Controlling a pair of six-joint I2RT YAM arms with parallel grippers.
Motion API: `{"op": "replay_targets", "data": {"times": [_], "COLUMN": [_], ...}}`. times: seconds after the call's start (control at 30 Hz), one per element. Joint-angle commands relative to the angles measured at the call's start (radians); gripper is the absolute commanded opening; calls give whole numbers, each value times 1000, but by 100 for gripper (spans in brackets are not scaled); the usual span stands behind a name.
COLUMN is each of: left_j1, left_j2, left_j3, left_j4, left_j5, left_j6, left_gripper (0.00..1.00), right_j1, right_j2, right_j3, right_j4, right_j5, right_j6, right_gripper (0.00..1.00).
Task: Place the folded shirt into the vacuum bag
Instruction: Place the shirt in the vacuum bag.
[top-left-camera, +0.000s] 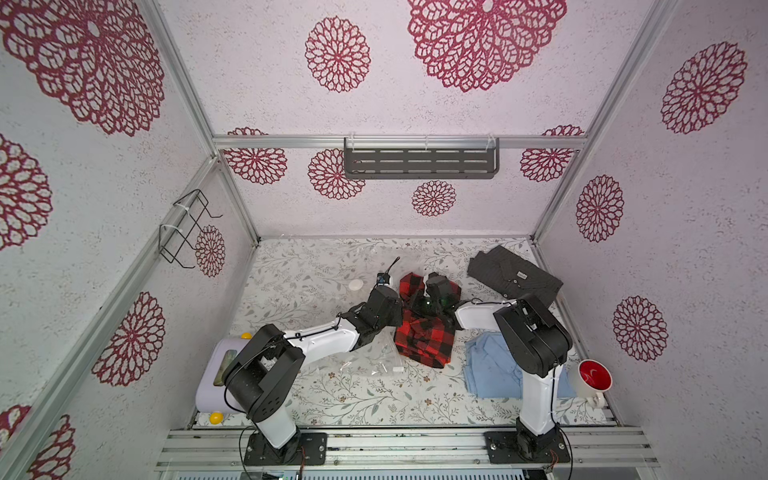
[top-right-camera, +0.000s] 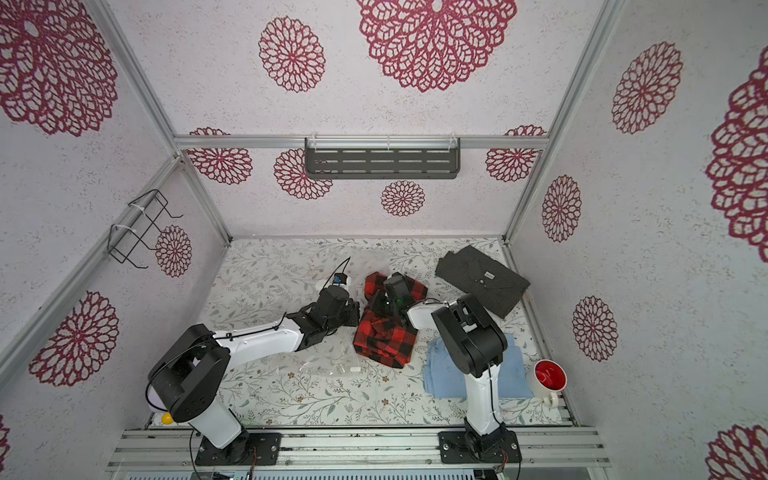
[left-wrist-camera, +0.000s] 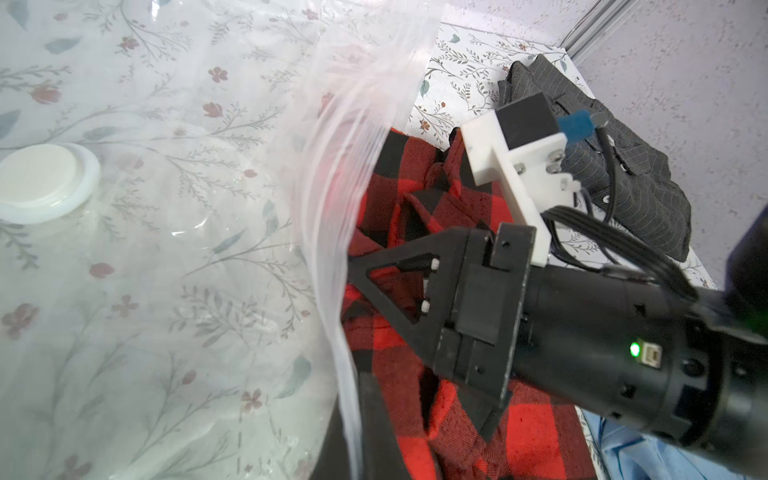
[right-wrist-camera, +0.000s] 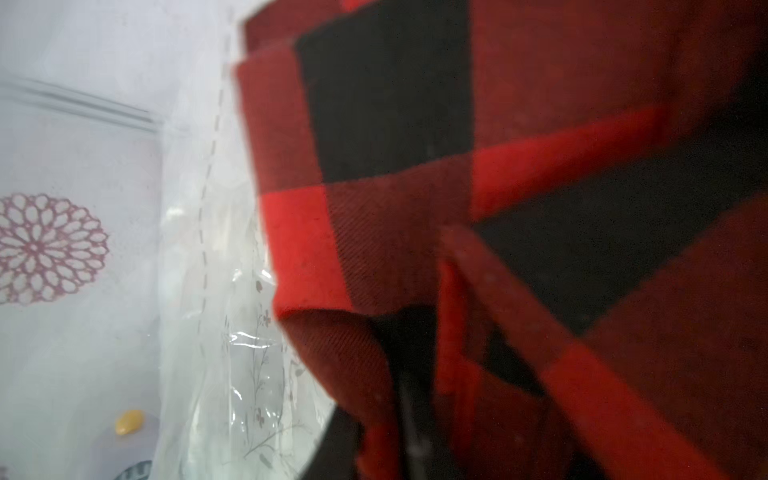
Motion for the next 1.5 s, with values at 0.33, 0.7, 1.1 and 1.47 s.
{"op": "replay_targets", "data": {"times": [0.33, 0.7, 1.1, 1.47], "left_j1": [-16, -54, -94, -102], "left_j2": [34, 102, 191, 157], "left_j3": [71, 158, 259, 236], "left_j4": [-91, -179, -265, -240], "left_j5": [-111, -141, -136, -123], "left_j6": [16, 60, 100, 108], "left_gripper": [0, 0, 0, 0], "right_j1": [-74, -306, -307, -164], "right_j2": [-481, -628, -299, -335], "right_j3": [-282, -541, -433, -337], "right_j4": [-130, -23, 140, 164], "right_j5": [117, -62, -207, -145], "right_j6": [-158, -191, -136, -113], "right_gripper": [65, 79, 63, 2]}}
